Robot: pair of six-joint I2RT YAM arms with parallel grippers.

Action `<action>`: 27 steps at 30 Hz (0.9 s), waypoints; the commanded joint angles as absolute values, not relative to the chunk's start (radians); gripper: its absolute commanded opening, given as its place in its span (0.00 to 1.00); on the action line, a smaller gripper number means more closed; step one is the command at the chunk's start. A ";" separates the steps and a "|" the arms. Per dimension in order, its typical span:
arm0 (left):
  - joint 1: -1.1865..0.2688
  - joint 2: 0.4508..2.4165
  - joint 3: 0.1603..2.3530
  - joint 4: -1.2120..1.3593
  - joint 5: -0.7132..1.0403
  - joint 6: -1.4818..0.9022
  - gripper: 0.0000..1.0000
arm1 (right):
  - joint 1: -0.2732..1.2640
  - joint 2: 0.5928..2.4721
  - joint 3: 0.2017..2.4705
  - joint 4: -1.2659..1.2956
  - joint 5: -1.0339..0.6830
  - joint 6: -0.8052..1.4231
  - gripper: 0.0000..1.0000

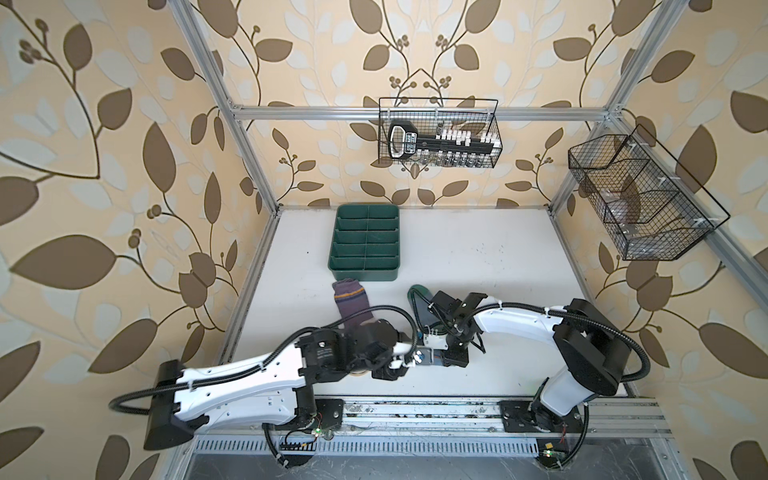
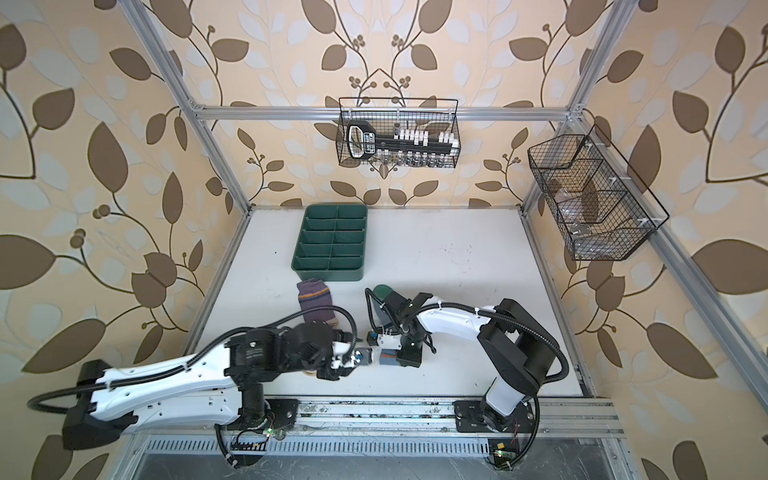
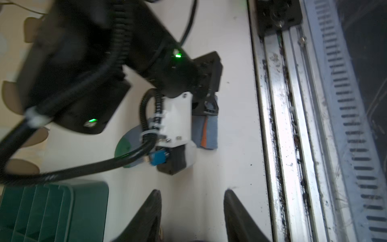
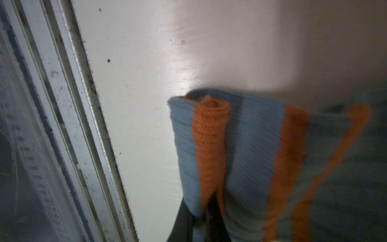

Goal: Roll the socks

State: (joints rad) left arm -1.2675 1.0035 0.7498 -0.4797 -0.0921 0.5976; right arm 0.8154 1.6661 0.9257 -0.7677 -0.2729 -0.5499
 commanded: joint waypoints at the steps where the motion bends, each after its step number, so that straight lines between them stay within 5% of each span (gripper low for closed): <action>1: -1.333 1.120 0.702 -0.337 -0.235 0.667 0.50 | 0.794 1.752 0.906 -0.718 -0.200 -0.583 0.02; 17: -1.341 1.503 0.645 0.135 -0.334 0.565 0.47 | 0.779 1.743 0.886 -0.699 -0.233 -0.590 0.02; 27: -1.333 1.644 0.677 0.163 -0.343 0.487 0.28 | 0.775 1.702 0.872 -0.687 -0.233 -0.588 0.03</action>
State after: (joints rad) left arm -1.3403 1.6234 0.6594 0.1493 -0.3473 0.5358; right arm 0.7822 1.6714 0.9215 -0.7639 -0.3222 -0.5659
